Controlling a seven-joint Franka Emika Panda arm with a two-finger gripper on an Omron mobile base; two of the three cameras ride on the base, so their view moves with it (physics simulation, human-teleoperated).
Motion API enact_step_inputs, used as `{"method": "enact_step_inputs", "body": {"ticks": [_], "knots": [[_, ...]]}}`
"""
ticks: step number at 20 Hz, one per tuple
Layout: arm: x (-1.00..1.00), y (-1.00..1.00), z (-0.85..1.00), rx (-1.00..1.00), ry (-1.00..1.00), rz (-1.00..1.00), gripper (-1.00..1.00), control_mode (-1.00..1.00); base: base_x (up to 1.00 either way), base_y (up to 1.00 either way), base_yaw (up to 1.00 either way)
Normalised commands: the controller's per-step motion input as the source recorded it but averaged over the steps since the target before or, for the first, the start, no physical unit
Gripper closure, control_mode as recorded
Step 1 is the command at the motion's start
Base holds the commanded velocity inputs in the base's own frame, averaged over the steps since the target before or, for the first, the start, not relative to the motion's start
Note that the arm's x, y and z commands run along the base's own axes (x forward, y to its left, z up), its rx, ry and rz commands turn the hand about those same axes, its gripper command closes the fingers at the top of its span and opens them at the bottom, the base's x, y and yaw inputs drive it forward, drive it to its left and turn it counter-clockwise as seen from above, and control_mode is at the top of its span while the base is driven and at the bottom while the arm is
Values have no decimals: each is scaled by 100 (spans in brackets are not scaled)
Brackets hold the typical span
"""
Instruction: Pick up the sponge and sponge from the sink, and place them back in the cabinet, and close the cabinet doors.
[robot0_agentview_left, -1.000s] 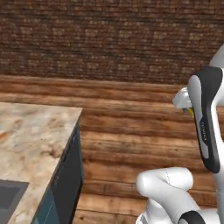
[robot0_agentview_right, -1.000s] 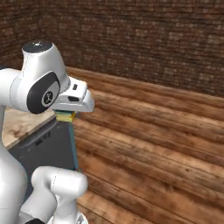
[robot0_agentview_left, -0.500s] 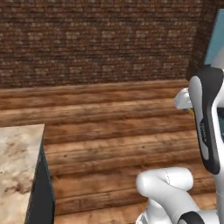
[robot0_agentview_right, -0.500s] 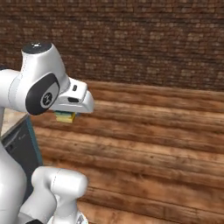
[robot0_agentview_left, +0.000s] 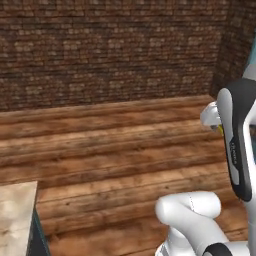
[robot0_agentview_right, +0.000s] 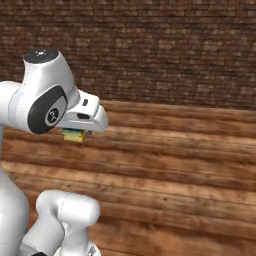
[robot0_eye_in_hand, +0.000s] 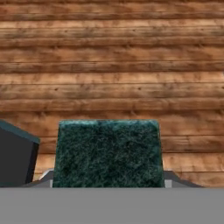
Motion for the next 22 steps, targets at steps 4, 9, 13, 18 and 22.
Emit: {"method": "enact_step_inputs", "body": {"ticks": [4,9,13,18,22], "knots": [[0,0,0,0,0,0,100,100,100,24,-4],[0,0,0,0,0,0,100,100,100,20,-4],[0,0,0,0,0,0,100,100,100,17,-4],[0,0,0,0,0,0,100,100,96,13,-6],[0,0,0,0,0,0,100,100,45,0,-31]]}}
